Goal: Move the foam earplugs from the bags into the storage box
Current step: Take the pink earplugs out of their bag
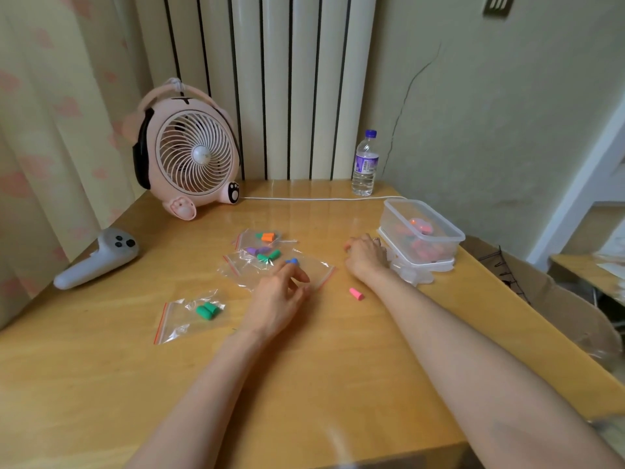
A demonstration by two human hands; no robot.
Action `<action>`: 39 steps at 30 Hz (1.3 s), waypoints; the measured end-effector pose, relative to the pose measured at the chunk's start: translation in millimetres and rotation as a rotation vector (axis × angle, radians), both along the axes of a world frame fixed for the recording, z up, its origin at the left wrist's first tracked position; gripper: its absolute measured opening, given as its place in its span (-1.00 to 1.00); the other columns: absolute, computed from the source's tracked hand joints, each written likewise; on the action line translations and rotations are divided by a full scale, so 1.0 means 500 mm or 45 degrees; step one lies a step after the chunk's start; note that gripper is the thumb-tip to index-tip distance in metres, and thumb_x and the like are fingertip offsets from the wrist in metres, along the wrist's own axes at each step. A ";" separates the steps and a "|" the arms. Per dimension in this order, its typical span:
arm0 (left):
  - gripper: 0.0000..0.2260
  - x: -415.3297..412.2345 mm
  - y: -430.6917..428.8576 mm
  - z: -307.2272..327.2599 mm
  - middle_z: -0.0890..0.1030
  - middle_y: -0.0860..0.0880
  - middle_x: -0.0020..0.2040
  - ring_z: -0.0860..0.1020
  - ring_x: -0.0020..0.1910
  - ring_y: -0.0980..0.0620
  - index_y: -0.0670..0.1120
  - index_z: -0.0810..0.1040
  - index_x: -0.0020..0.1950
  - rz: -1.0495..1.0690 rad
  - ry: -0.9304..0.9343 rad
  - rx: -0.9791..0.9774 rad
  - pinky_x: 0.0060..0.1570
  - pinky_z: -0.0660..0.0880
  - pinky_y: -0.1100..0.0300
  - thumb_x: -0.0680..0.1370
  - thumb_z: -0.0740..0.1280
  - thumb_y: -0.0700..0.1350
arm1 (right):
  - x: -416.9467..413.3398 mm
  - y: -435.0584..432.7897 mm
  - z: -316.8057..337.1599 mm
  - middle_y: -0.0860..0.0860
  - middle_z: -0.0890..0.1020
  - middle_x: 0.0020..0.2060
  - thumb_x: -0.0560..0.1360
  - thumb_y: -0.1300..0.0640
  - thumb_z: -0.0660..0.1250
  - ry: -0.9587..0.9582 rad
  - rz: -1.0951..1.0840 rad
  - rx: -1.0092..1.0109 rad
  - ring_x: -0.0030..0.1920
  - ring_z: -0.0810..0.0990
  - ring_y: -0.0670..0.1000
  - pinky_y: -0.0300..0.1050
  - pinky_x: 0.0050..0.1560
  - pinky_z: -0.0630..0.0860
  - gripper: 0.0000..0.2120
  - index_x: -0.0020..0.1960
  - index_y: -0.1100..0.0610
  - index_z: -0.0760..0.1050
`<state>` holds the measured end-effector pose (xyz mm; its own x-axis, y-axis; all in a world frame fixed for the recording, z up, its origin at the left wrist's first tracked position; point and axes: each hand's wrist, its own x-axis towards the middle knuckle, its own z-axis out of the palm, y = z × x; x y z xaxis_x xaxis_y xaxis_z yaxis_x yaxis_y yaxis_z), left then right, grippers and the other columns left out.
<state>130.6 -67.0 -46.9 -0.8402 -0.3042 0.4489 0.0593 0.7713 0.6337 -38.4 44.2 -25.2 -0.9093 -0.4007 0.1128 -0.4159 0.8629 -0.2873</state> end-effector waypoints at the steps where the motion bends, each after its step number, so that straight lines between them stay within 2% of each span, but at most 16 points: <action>1: -0.95 -0.001 -0.002 0.000 0.53 0.01 -0.01 0.53 -0.19 0.08 -0.07 0.51 -0.09 0.011 0.001 0.003 -0.16 0.40 0.23 0.50 0.32 -0.21 | 0.000 0.000 -0.002 0.11 0.40 0.26 0.52 0.26 0.19 0.028 -0.004 -0.037 0.28 0.34 0.21 -0.02 0.29 0.30 -0.66 0.24 0.04 0.50; 7: -0.93 -0.010 -0.010 -0.002 0.56 -0.04 0.01 0.56 -0.17 0.03 -0.06 0.49 -0.09 0.131 -0.014 0.018 -0.11 0.42 0.17 0.51 0.30 -0.23 | -0.001 0.020 -0.015 0.12 0.48 0.11 0.50 0.32 0.23 0.061 0.087 -0.241 0.15 0.46 0.22 -0.13 0.17 0.37 -0.73 -0.01 0.06 0.63; 9: -0.92 -0.012 -0.014 -0.005 0.58 -0.03 0.01 0.57 -0.18 0.05 -0.04 0.46 -0.10 0.130 -0.044 0.024 -0.15 0.38 0.22 0.51 0.32 -0.20 | 0.012 0.027 0.000 0.13 0.49 0.11 0.45 0.31 0.28 0.007 0.104 -0.425 0.13 0.49 0.15 -0.16 0.15 0.38 -0.72 0.07 0.06 0.60; 11: -0.89 -0.013 -0.014 -0.007 0.58 -0.03 0.02 0.56 -0.20 0.08 -0.04 0.45 -0.08 0.106 -0.064 0.053 -0.19 0.35 0.28 0.48 0.36 -0.20 | 0.037 0.035 0.020 0.11 0.49 0.14 0.37 0.34 0.34 -0.105 0.155 -0.691 0.05 0.53 0.06 -0.14 0.13 0.42 -0.57 0.19 0.04 0.50; 12: -0.85 -0.014 -0.014 -0.007 0.57 -0.03 0.03 0.54 -0.21 0.09 -0.07 0.46 -0.05 0.091 -0.058 0.076 -0.22 0.34 0.32 0.47 0.38 -0.21 | 0.056 0.039 0.030 0.08 0.48 0.16 0.34 0.36 0.37 -0.184 0.212 -0.798 0.01 0.55 0.04 -0.12 0.07 0.48 -0.49 0.24 0.02 0.46; 14: -0.73 -0.014 -0.010 -0.005 0.54 -0.04 0.05 0.53 -0.19 0.10 -0.14 0.46 0.07 0.037 -0.028 0.129 -0.23 0.36 0.40 0.43 0.44 -0.23 | 0.097 0.045 0.038 0.04 0.45 0.18 0.32 0.40 0.40 -0.352 0.372 -0.896 0.00 0.57 0.04 -0.17 -0.23 0.57 -0.38 0.29 -0.01 0.39; 15: -0.67 -0.014 -0.009 -0.004 0.52 -0.04 0.07 0.53 -0.16 0.08 -0.16 0.45 0.11 -0.001 -0.013 0.141 -0.19 0.40 0.40 0.41 0.46 -0.23 | 0.117 0.046 0.037 0.04 0.44 0.18 0.30 0.43 0.41 -0.408 0.451 -0.909 0.01 0.58 0.06 -0.30 -0.37 0.52 -0.34 0.31 -0.01 0.38; 16: -0.64 -0.013 -0.007 -0.002 0.52 -0.05 0.09 0.54 -0.13 0.06 -0.17 0.45 0.14 -0.039 0.003 0.133 -0.15 0.44 0.36 0.40 0.47 -0.23 | 0.134 0.045 0.032 0.05 0.44 0.18 0.28 0.46 0.43 -0.429 0.516 -0.913 0.00 0.58 0.07 -0.37 -0.40 0.47 -0.31 0.31 0.01 0.37; 18: -0.62 -0.010 -0.005 0.000 0.52 -0.06 0.10 0.55 -0.14 0.04 -0.20 0.46 0.16 -0.090 0.016 0.097 -0.12 0.48 0.28 0.40 0.48 -0.20 | 0.156 0.040 0.018 0.08 0.46 0.17 0.25 0.47 0.46 -0.447 0.581 -0.932 -0.03 0.59 0.06 -0.35 -0.21 0.52 -0.29 0.30 0.03 0.39; 22: -0.74 -0.005 -0.006 -0.001 0.57 -0.09 0.03 0.53 -0.27 0.06 -0.18 0.54 0.06 -0.125 0.015 -0.002 -0.14 0.50 0.26 0.41 0.48 -0.20 | 0.174 0.034 -0.006 0.12 0.50 0.14 0.24 0.48 0.48 -0.516 0.568 -1.010 0.01 0.62 0.14 -0.03 0.04 0.58 -0.34 0.24 0.06 0.44; 24: -0.75 -0.005 -0.008 0.000 0.56 -0.07 0.00 0.52 -0.29 0.06 -0.19 0.54 0.03 -0.116 0.018 0.002 -0.20 0.47 0.34 0.40 0.48 -0.21 | 0.176 0.034 -0.008 0.11 0.51 0.13 0.26 0.49 0.45 -0.537 0.580 -1.030 0.04 0.61 0.10 -0.04 0.07 0.58 -0.39 0.21 0.07 0.46; 27: -0.71 -0.008 -0.013 0.003 0.58 -0.11 0.00 0.55 -0.23 -0.02 -0.23 0.51 0.05 -0.043 0.059 0.084 -0.22 0.47 0.32 0.38 0.48 -0.27 | 0.177 0.030 -0.004 0.03 0.54 0.07 0.34 0.48 0.37 -0.513 0.548 -1.125 0.05 0.58 0.00 -0.13 0.08 0.54 -0.50 0.20 0.12 0.46; 29: -0.63 -0.006 -0.024 0.005 0.55 -0.11 0.02 0.56 -0.16 -0.04 -0.21 0.51 0.10 0.058 0.115 0.117 -0.15 0.50 0.26 0.34 0.49 -0.31 | 0.176 0.026 -0.006 0.00 0.58 0.01 0.39 0.45 0.32 -0.334 0.449 -1.076 -0.01 0.57 -0.02 -0.18 0.04 0.50 -0.59 0.17 0.13 0.49; 31: -0.57 -0.003 -0.038 0.006 0.47 -0.07 0.05 0.54 -0.11 -0.06 -0.19 0.51 0.17 0.154 0.146 0.109 -0.05 0.51 0.14 0.33 0.48 -0.33 | 0.178 0.020 -0.019 0.04 0.62 -0.02 0.42 0.32 0.36 -0.114 0.407 -0.837 -0.01 0.56 0.03 -0.16 0.08 0.45 -0.71 0.12 0.13 0.55; 35: -0.63 0.000 -0.045 0.004 0.43 -0.10 0.06 0.51 -0.06 -0.11 -0.21 0.52 0.14 0.205 0.156 0.063 -0.01 0.49 0.09 0.35 0.45 -0.33 | 0.192 0.006 -0.045 0.03 0.55 0.05 0.47 -0.02 0.37 0.087 0.491 -0.305 0.18 0.38 0.05 -0.19 0.18 0.29 -0.72 0.14 0.05 0.58; 39: -0.65 -0.002 -0.042 -0.004 0.53 -0.13 0.09 0.55 -0.01 -0.14 -0.18 0.47 0.12 0.213 0.071 0.015 -0.05 0.51 0.03 0.38 0.46 -0.23 | 0.199 0.003 -0.041 -0.02 0.54 0.02 0.48 0.00 0.36 0.154 0.479 -0.301 0.17 0.38 0.01 -0.21 0.04 0.23 -0.85 0.01 0.02 0.58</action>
